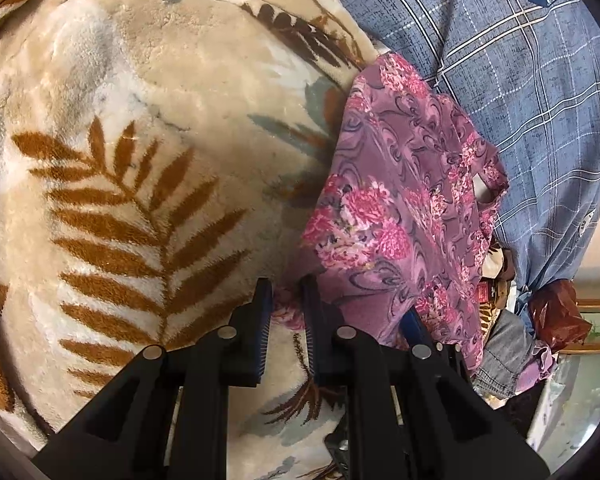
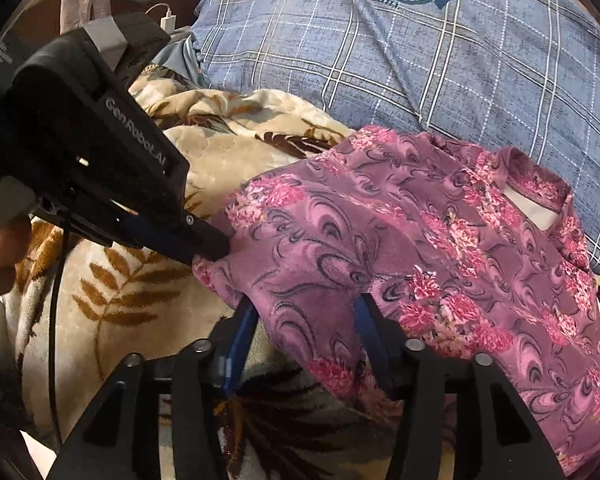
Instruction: Fold small clothes
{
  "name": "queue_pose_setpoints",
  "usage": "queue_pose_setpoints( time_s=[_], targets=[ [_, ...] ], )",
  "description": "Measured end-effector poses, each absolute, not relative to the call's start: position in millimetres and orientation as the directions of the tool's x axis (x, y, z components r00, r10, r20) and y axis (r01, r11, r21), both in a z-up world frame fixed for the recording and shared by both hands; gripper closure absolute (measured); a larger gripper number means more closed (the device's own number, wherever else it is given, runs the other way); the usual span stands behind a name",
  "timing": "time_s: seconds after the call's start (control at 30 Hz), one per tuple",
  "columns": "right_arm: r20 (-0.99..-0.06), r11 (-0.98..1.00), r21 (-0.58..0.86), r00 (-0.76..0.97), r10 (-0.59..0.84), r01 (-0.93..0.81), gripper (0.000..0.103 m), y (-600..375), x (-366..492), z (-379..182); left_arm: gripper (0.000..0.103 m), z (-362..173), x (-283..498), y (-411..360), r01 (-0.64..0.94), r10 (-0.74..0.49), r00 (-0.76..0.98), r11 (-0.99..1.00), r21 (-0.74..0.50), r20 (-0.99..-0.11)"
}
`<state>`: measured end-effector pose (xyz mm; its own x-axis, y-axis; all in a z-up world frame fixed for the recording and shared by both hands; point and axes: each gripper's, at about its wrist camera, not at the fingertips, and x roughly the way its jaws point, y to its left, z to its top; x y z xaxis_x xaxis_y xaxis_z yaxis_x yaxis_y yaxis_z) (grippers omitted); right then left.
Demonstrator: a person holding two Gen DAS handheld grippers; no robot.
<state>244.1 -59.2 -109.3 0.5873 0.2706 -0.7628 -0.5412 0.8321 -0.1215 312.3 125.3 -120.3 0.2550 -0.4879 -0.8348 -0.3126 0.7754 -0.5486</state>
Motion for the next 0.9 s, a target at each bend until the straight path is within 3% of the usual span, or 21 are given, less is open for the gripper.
queue_pose_setpoints(
  time_s=[0.1,0.13,0.27,0.3,0.4,0.47,0.5,0.57,0.7,0.77,0.9],
  targets=[
    [-0.761,0.827,-0.145,0.595,0.258,-0.544,0.049,-56.4,243.6,-117.6,0.091,-119.3,311.8,125.6,-0.306,-0.505,0.253,0.768,-0.563,-0.825],
    [-0.756,0.825,-0.179,0.612,0.232,-0.535,0.06,-54.1,242.2,-119.9,0.092,-118.0,311.4,125.6,-0.304,-0.505,0.259,0.767,-0.566,-0.823],
    [-0.745,0.805,-0.258,0.64,0.186,-0.534,0.07,-47.4,235.6,-123.4,0.092,-113.2,311.6,125.1,-0.291,-0.518,0.273,0.759,-0.582,-0.811],
    [-0.746,0.804,-0.257,0.639,0.188,-0.536,0.078,-48.2,234.8,-121.7,0.092,-113.1,311.8,125.3,-0.292,-0.523,0.273,0.755,-0.587,-0.808],
    [-0.755,0.851,-0.101,0.597,0.271,-0.515,0.085,-67.0,242.8,-105.9,0.091,-105.0,310.0,131.8,-0.291,-0.547,0.317,0.722,-0.628,-0.775],
    [-0.739,0.874,0.133,0.54,0.402,-0.468,0.086,-97.8,257.6,-93.9,0.088,-91.1,307.6,132.7,-0.245,-0.547,0.366,0.723,-0.645,-0.753],
    [-0.726,0.87,0.201,0.528,0.44,-0.45,0.086,-107.8,262.0,-91.0,0.084,-84.0,305.8,132.1,-0.227,-0.538,0.394,0.728,-0.646,-0.745],
    [-0.676,0.851,0.362,0.521,0.521,-0.38,0.087,-138.2,270.6,-82.7,0.061,-76.1,302.8,126.2,-0.197,-0.521,0.422,0.746,-0.635,-0.742],
    [-0.592,0.803,0.521,0.554,0.585,-0.289,0.087,-177.3,272.3,-66.7,0.056,-79.4,300.7,122.9,-0.18,-0.608,0.439,0.662,-0.727,-0.662],
    [-0.541,0.753,0.611,0.565,0.623,-0.244,0.087,-196.9,268.8,-63.7,0.038,-80.7,302.3,120.6,-0.167,-0.618,0.453,0.649,-0.742,-0.642],
    [-0.452,0.643,0.752,0.599,0.661,-0.143,0.087,-234.1,253.9,-72.2,0.036,-98.8,308.6,95.4,-0.152,-0.713,0.384,0.578,-0.802,-0.587]
  ],
)
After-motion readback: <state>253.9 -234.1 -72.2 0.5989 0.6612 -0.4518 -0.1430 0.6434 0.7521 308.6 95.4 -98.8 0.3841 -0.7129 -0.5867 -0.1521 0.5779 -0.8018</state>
